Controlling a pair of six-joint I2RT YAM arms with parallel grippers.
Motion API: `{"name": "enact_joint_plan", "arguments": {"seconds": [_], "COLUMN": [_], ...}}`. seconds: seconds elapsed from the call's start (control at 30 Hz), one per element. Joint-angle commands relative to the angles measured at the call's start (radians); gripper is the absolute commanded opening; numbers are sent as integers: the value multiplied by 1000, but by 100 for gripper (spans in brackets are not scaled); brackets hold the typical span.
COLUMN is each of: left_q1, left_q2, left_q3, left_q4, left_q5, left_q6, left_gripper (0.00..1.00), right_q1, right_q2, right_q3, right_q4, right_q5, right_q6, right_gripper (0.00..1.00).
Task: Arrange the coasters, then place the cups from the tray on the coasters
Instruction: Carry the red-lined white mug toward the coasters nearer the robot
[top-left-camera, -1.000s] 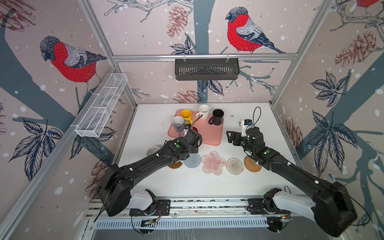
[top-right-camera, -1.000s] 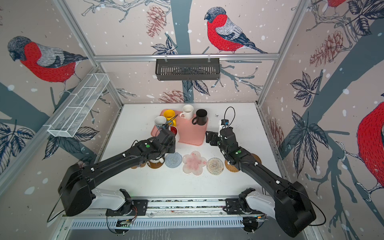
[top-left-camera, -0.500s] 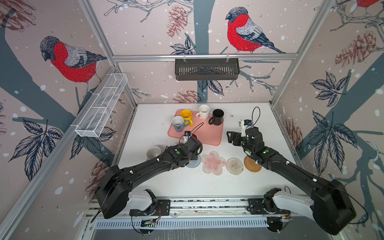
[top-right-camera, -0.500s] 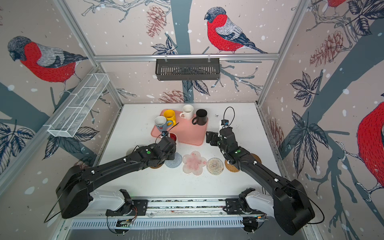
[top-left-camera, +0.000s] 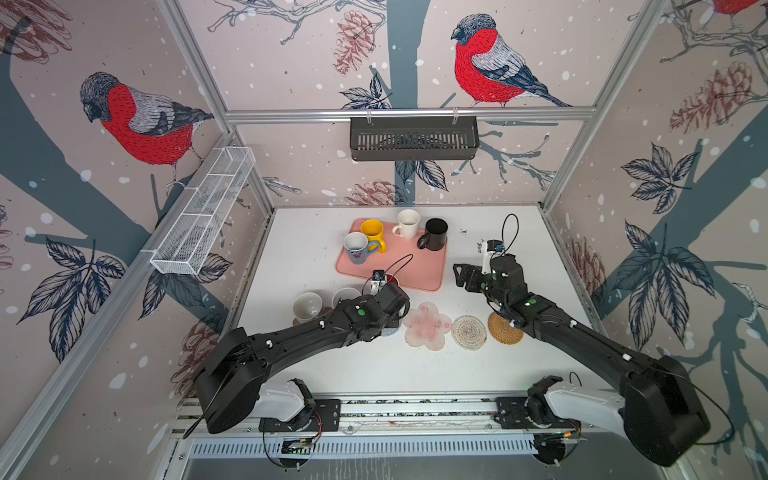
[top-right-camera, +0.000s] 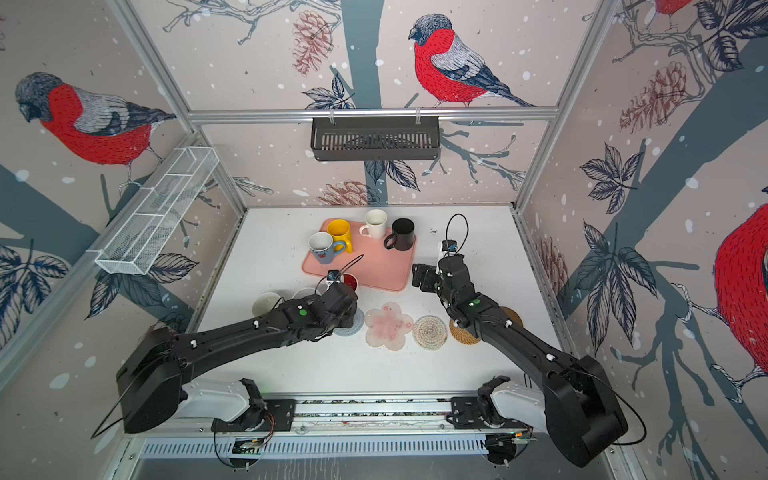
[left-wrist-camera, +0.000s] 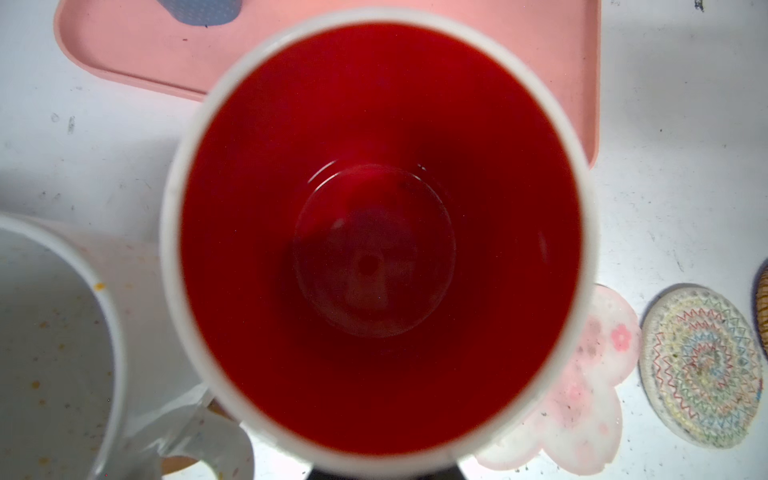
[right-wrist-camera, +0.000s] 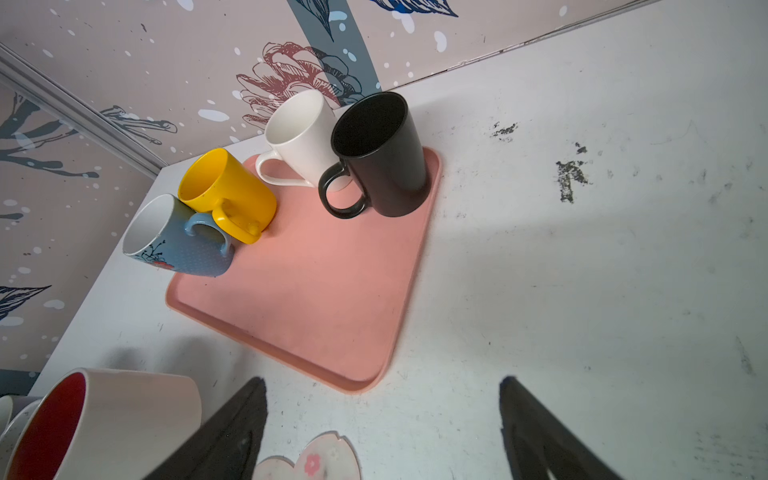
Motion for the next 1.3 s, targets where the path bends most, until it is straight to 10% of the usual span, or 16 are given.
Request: {"name": "enact_joint_plan", "arguments": {"seconds": [0.0,1.27], "left_q1": [-19,-102], "left_q2": [0,37], "left_q3": [-12,-113], "left_q4": [43,74], "left_q5": [-58,-87], "left_q6": [-41,-155], "left_gripper": [0,0], "right_q1": [0,0], "right_q2": [1,25], "right_q3": [-2,-3], "right_q4": [31,38], "right_q5": [4,-1], "right_q6": [-9,-7], "right_gripper": [87,87]}}
